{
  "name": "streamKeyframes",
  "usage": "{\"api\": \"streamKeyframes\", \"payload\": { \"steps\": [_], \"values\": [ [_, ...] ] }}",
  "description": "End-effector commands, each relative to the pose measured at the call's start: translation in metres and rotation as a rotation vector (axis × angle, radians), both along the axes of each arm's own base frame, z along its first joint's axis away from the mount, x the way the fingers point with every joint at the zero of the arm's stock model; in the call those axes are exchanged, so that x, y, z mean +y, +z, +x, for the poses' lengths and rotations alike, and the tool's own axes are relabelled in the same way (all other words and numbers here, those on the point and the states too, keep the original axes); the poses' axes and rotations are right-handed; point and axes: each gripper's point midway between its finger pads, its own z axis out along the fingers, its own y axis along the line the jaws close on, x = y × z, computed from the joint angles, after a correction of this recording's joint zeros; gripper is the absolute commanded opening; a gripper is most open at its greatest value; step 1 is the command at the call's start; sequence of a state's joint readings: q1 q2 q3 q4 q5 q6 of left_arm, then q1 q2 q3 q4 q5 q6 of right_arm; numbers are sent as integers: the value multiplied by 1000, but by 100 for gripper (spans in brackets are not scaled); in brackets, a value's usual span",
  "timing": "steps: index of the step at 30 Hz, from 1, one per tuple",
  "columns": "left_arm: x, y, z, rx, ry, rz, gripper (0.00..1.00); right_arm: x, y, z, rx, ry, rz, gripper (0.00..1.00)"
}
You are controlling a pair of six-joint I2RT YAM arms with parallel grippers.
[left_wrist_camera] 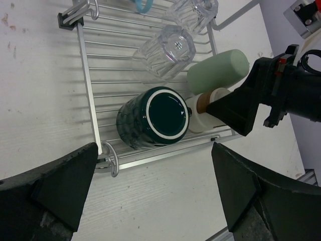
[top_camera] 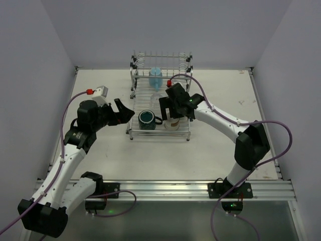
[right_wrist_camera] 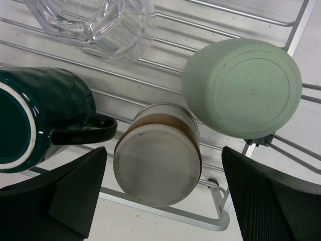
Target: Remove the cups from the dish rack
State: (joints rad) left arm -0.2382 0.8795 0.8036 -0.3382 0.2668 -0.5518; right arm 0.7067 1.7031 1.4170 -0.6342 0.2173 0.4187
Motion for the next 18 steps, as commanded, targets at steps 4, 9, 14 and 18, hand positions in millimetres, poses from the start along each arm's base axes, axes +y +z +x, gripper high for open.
{"api": "streamKeyframes", "payload": {
  "steps": [4, 9, 14, 18],
  "values": [
    [-7, 7, -1, -50, -58, 6, 99, 2, -5, 3, -2, -15, -8, 97],
    [-7, 6, -2, -50, -60, 11, 99, 0, -10, 2, 3, -19, -17, 96],
    [-9, 3, -2, -39, -71, 7, 99, 2, -15, 2, 14, -15, -18, 94],
    [-7, 5, -2, -45, -64, 9, 100, 2, -19, 1, 20, -18, -24, 93]
  ]
}}
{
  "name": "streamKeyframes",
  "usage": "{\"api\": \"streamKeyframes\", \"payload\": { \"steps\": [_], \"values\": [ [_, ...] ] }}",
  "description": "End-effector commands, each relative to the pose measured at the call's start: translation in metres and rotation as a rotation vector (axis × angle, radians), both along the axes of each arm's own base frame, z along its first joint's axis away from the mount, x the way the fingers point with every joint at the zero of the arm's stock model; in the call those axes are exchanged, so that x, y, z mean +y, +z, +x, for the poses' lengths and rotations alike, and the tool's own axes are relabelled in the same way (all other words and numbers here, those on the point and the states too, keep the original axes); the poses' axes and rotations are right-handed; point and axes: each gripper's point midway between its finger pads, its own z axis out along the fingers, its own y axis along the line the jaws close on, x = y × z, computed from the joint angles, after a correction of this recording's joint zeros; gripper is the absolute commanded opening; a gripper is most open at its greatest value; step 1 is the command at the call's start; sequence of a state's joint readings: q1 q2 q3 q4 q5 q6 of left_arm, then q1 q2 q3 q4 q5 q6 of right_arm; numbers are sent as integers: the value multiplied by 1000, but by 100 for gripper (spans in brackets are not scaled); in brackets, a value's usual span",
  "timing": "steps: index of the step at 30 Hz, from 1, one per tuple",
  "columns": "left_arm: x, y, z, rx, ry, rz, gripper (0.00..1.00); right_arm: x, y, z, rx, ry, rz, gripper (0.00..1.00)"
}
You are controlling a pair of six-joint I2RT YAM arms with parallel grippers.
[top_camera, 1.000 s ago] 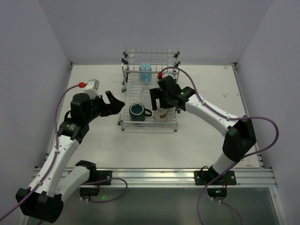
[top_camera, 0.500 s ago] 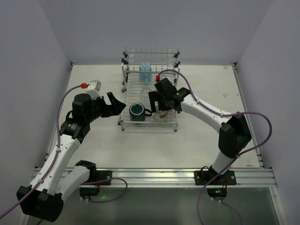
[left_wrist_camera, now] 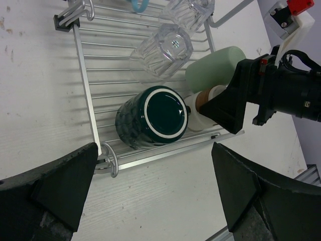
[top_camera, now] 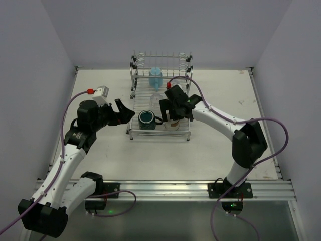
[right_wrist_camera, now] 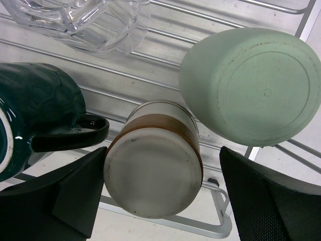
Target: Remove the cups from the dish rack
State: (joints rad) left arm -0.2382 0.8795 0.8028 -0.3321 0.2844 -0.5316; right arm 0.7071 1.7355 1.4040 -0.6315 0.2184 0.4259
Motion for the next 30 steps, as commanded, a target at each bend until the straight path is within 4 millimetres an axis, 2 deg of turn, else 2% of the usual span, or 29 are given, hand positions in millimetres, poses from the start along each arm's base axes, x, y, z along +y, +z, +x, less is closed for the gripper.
{"api": "streamKeyframes", "payload": {
  "steps": [1, 5, 14, 17, 21, 22, 24, 25, 26, 28, 30],
  "values": [
    [-6, 4, -2, -33, -42, 1, 100, 4, -2, 3, -13, -13, 1, 93],
    [-6, 4, -1, -31, -41, 3, 100, 4, -2, 2, -11, -14, -1, 86],
    [-7, -1, -1, -20, -50, 0, 100, 5, -3, 0, -11, -28, -54, 85],
    [-7, -2, -2, -19, -50, 0, 100, 4, -4, -2, -10, -38, -83, 79],
    [-7, -2, -2, -19, -52, 0, 100, 1, -3, -1, -20, -57, -104, 53],
    [-8, -2, -2, -18, -53, -1, 100, 0, -3, -1, -23, -67, -109, 36],
    [-10, -2, -2, -20, -63, -4, 100, -5, 5, 2, -48, -88, -121, 24],
    [-13, -1, -3, -19, -86, -14, 100, -6, 10, 2, -59, -95, -115, 11],
    [-16, 0, -3, -24, -103, -22, 100, -8, 22, 1, -82, -101, -96, 3],
    [-29, 2, -10, -20, -184, -61, 100, -7, 36, -1, -105, -92, -61, 0],
    [-39, 6, -14, -26, -237, -115, 100, -6, 62, -5, -142, -81, 1, 0]
  ]
}}
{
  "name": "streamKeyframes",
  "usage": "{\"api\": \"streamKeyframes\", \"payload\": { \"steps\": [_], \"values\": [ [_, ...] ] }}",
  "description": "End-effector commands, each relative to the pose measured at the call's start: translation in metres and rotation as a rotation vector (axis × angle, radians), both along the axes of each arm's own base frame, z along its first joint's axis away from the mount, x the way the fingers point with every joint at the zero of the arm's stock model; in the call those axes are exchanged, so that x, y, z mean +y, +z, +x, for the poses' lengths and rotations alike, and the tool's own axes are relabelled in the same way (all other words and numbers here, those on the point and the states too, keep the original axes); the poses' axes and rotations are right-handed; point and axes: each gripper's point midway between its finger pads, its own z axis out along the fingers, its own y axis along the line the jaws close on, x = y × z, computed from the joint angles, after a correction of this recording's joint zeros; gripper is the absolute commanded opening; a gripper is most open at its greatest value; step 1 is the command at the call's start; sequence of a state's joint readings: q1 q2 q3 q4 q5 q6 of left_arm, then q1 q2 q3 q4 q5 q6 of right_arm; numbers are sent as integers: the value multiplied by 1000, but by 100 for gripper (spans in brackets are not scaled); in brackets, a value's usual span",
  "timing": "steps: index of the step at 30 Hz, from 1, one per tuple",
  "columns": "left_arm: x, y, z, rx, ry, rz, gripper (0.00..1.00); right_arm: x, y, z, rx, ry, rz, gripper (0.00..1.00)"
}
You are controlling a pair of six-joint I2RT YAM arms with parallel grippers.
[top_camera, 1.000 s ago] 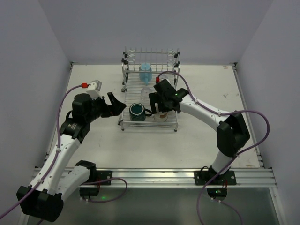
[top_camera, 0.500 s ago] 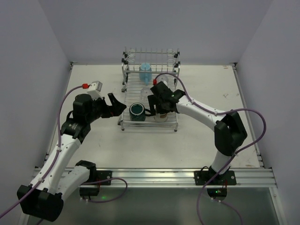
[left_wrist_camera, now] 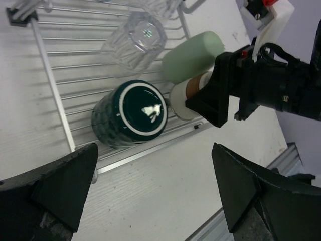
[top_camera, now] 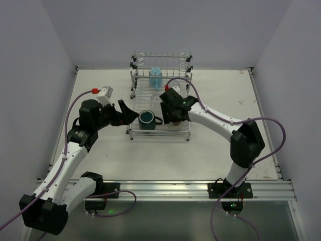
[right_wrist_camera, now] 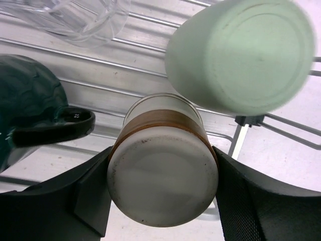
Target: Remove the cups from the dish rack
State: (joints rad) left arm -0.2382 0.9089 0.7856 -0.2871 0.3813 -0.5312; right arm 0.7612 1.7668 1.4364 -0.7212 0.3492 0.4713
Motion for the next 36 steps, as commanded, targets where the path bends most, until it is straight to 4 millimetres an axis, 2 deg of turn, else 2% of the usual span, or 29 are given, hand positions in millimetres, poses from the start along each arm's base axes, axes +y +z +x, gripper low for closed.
{"api": "streamKeyframes", "payload": {
  "steps": [1, 4, 5, 6, 9, 10, 11, 13, 14, 15, 16, 17, 18, 20, 22, 23, 24, 26, 27, 29, 33, 36],
  "values": [
    [-31, 14, -18, -39, -198, -114, 100, 3, 76, 1, -150, -7, 145, 0],
    [-43, 33, -30, -93, -285, -201, 100, 4, 112, -8, -219, 32, 254, 0],
    [-45, 42, -33, -125, -307, -219, 100, 5, 122, -11, -240, 44, 283, 0],
    [-48, 55, -35, -162, -328, -243, 100, 4, 140, -16, -281, 61, 339, 0],
    [-54, 75, -46, -205, -393, -284, 100, 14, 163, -31, -323, 146, 461, 0],
    [-56, 81, -53, -215, -428, -299, 99, 12, 182, -40, -364, 173, 517, 0],
    [-58, 90, -56, -250, -454, -316, 99, 16, 179, -50, -344, 220, 557, 0],
    [-62, 95, -67, -227, -504, -368, 96, 18, 207, -65, -412, 285, 666, 0],
    [-63, 104, -71, -258, -532, -389, 92, 17, 199, -70, -403, 306, 682, 0],
    [-65, 105, -76, -208, -543, -438, 89, 28, 211, -82, -414, 395, 762, 0],
    [-66, 106, -81, -194, -568, -461, 86, 30, 215, -90, -428, 448, 790, 0],
    [-67, 112, -83, -207, -582, -484, 85, 28, 213, -100, -436, 485, 812, 0],
    [-68, 111, -85, -145, -577, -527, 85, 34, 220, -109, -445, 555, 852, 0],
    [-68, 111, -87, -97, -580, -560, 87, 33, 214, -120, -452, 612, 864, 0],
    [-69, 110, -88, -30, -567, -601, 88, 36, 220, -130, -488, 679, 905, 0],
    [-69, 112, -89, -33, -573, -615, 88, 34, 215, -135, -489, 693, 913, 0],
    [-69, 109, -90, 13, -566, -644, 88, 34, 221, -137, -523, 713, 932, 0],
    [-69, 104, -93, 31, -573, -668, 88, 35, 217, -144, -525, 749, 950, 0],
    [-69, 103, -94, 70, -569, -696, 88, 36, 223, -147, -554, 771, 967, 0],
    [-69, 100, -97, 97, -573, -734, 87, 38, 222, -149, -555, 795, 974, 0],
    [-69, 91, -96, 148, -555, -762, 81, 41, 230, -153, -592, 838, 1003, 0],
    [-67, 95, -102, 172, -562, -817, 81, 46, 234, -155, -587, 876, 1020, 0]
  ]
}}
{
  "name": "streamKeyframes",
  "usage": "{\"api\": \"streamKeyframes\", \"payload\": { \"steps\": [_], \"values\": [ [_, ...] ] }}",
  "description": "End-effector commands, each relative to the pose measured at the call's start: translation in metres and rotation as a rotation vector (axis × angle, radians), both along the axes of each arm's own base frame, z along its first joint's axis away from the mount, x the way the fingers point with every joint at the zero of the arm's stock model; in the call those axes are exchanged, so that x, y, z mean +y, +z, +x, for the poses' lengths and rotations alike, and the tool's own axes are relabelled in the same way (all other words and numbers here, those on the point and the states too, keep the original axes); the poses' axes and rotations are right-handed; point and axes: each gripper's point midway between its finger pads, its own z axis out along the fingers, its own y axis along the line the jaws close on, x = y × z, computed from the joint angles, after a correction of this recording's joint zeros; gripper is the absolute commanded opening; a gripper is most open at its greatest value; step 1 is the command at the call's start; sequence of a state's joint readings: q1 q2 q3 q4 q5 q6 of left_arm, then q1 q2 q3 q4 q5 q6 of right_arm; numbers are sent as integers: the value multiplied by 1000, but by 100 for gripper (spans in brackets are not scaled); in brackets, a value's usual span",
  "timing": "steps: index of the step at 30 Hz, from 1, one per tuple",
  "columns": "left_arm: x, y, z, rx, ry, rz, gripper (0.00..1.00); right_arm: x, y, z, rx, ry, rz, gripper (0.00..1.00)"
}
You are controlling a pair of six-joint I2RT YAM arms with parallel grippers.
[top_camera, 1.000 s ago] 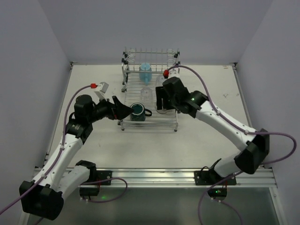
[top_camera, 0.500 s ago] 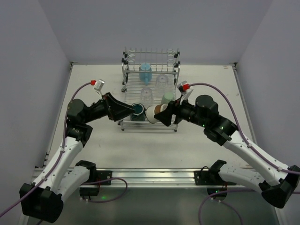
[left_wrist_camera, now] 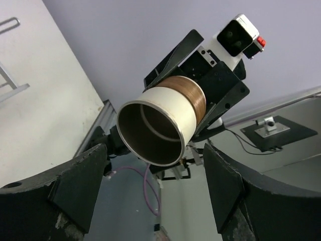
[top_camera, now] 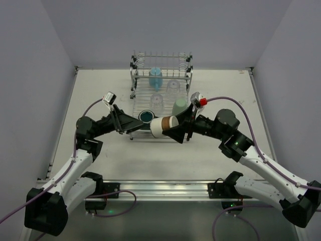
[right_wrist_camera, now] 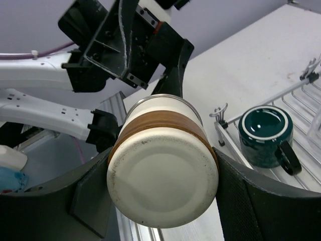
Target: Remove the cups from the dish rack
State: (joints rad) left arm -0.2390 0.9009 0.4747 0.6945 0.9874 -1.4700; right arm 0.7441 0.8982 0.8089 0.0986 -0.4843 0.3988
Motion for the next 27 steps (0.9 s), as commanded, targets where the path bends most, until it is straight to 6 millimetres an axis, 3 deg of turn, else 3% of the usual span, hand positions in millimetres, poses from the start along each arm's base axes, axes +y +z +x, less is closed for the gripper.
{"api": "streamKeyframes", "payload": {
  "steps": [1, 8, 19, 25, 27],
  "values": [
    [1, 18, -18, 20, -69, -87, 81, 8, 31, -4, -120, 70, 82, 0],
    [2, 32, -28, 40, -98, -155, 81, 23, 31, -7, -161, 162, 121, 0],
    [-1, 37, -32, 76, -120, -213, 81, 43, 21, -1, -139, 240, 139, 0],
    [-1, 46, -34, 76, -130, -242, 75, 49, 14, 3, -134, 254, 135, 0],
    [-2, 46, -34, 82, -130, -245, 68, 50, 14, 3, -139, 265, 140, 0]
  ]
}}
